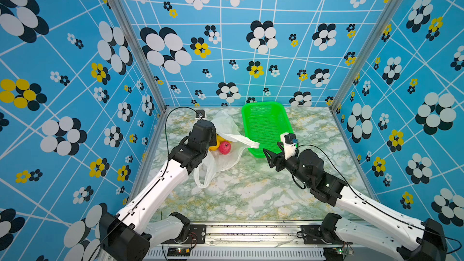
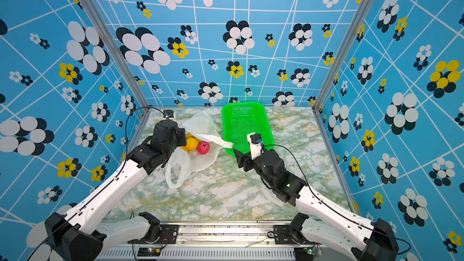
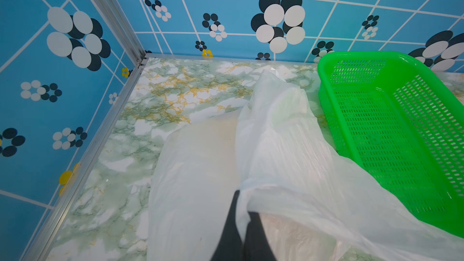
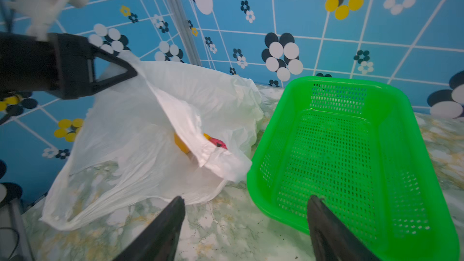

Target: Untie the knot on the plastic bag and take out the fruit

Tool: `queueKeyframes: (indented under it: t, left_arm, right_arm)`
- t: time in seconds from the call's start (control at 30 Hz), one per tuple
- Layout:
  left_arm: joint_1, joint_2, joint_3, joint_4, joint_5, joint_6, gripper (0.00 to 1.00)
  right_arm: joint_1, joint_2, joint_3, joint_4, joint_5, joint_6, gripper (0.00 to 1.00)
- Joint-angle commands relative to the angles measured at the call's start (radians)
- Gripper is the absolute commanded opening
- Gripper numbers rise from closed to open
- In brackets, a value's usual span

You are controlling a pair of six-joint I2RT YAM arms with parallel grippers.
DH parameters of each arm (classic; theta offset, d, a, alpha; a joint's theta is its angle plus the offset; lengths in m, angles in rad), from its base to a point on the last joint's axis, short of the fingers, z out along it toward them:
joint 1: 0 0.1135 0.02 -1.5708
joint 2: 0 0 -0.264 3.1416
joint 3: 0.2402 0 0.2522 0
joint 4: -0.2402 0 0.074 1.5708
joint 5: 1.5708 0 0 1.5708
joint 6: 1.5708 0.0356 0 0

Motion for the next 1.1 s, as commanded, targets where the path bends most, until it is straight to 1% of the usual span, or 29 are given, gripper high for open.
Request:
queueKeyframes:
  t: [0.0, 0.07, 0.1, 0.17, 0.23, 0.27, 0.33, 0.37, 0.4, 0.43, 0.47, 0.53, 0.63, 0.7, 0.77, 0.93, 1.07]
  left_arm:
    - [0.006, 0.009, 0.009, -0.025, -0.031, -0.025, 0.00]
    - [0.005, 0.007, 0.001, -0.013, -0.003, -0.001, 0.00]
    - [0.008, 0.013, 0.016, -0.045, 0.008, 0.008, 0.00]
    - [0.013, 0.035, 0.051, -0.129, -0.037, -0.032, 0.00]
    - [0.011, 0.041, 0.046, -0.139, -0.083, -0.030, 0.00]
    - [0.012, 0.041, 0.043, -0.142, -0.082, -0.031, 0.00]
    - [0.010, 0.029, 0.036, -0.130, -0.042, -0.019, 0.00]
    - [0.010, 0.020, 0.027, -0.117, -0.025, -0.013, 0.00]
    - [0.010, 0.005, 0.014, -0.100, -0.008, -0.004, 0.00]
    - [0.010, -0.014, 0.002, -0.082, 0.002, 0.001, 0.00]
    - [0.010, -0.026, -0.008, -0.074, 0.006, 0.004, 0.00]
    - [0.012, -0.044, -0.017, -0.068, 0.013, 0.007, 0.00]
    - [0.010, -0.058, -0.026, -0.056, 0.041, 0.012, 0.00]
    - [0.010, -0.061, -0.031, -0.053, 0.047, 0.015, 0.00]
    - [0.009, -0.059, -0.032, -0.052, 0.053, 0.016, 0.00]
    - [0.008, -0.052, -0.023, -0.053, 0.065, 0.018, 0.00]
    - [0.007, -0.056, -0.025, -0.052, 0.061, 0.020, 0.00]
  right_arm:
    - [0.086, -0.039, -0.032, 0.054, -0.064, -0.104, 0.80]
    - [0.145, -0.017, -0.022, 0.080, -0.115, -0.133, 0.82]
    - [0.177, 0.016, -0.003, 0.088, -0.144, -0.145, 0.82]
    - [0.245, 0.103, 0.050, 0.098, -0.154, -0.162, 0.81]
    - [0.325, 0.225, 0.118, 0.114, -0.100, -0.179, 0.79]
    - [0.351, 0.282, 0.145, 0.130, -0.072, -0.185, 0.77]
    - [0.386, 0.415, 0.203, 0.189, -0.001, -0.167, 0.72]
    - [0.390, 0.469, 0.228, 0.211, 0.012, -0.144, 0.67]
    - [0.390, 0.530, 0.254, 0.238, 0.039, -0.111, 0.62]
    - [0.390, 0.584, 0.281, 0.257, 0.066, -0.076, 0.55]
    - [0.390, 0.631, 0.304, 0.264, 0.070, -0.056, 0.50]
    - [0.390, 0.720, 0.364, 0.254, 0.092, -0.002, 0.42]
    - [0.387, 0.804, 0.414, 0.245, 0.203, 0.052, 0.35]
    - [0.370, 0.829, 0.422, 0.243, 0.245, 0.085, 0.34]
    - [0.331, 0.855, 0.431, 0.229, 0.238, 0.136, 0.34]
    - [0.258, 0.982, 0.550, 0.091, 0.239, 0.224, 0.33]
    - [0.206, 1.066, 0.618, 0.035, 0.256, 0.266, 0.41]
